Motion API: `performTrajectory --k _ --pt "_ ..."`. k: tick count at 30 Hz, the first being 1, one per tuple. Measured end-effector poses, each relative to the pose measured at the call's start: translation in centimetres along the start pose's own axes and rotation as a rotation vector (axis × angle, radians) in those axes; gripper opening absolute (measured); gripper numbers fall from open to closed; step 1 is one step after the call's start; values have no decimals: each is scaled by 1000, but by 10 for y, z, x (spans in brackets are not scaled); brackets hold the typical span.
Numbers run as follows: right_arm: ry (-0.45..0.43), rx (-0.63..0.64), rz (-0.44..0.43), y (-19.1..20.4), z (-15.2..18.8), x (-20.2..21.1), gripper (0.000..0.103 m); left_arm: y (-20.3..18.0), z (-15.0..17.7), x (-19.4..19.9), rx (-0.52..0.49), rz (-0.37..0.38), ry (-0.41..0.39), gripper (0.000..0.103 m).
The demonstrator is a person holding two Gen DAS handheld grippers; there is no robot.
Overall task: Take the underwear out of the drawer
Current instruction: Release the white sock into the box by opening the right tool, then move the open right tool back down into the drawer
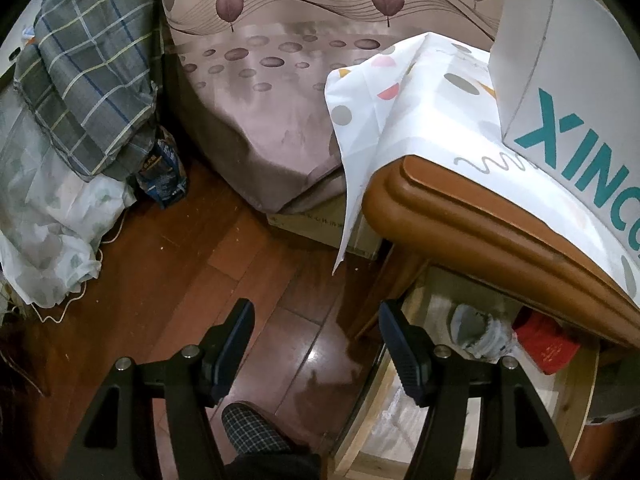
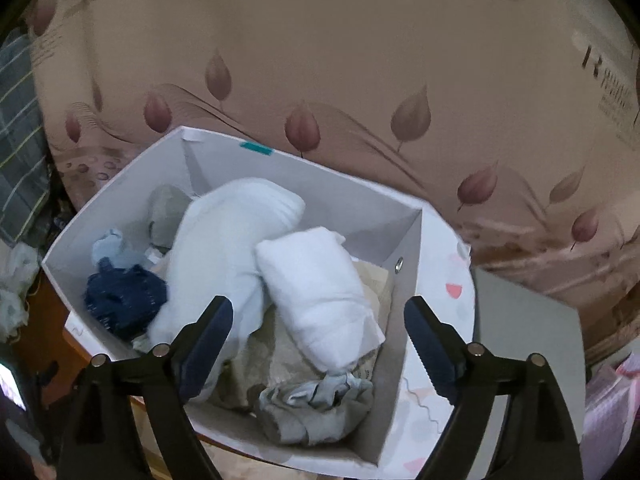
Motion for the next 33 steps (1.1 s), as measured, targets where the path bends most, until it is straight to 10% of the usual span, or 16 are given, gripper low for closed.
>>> performTrajectory --k 17,33 --pt "-233 373 -51 81 101 66 84 11 -2 -3 32 -22 12 66" --pt "-60 739 -55 137 235 -66 61 11 -1 -7 27 -34 15 66"
Point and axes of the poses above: each gripper's, at about its wrist camera, not at the fingertips, and x roughly against the way its jaws point, y to its left, z to its underside, the point moved 8 cm from there along -x, roughly the way its jaws point, and after that the axes turned 5 degrees about x, right-handed, at the moved point
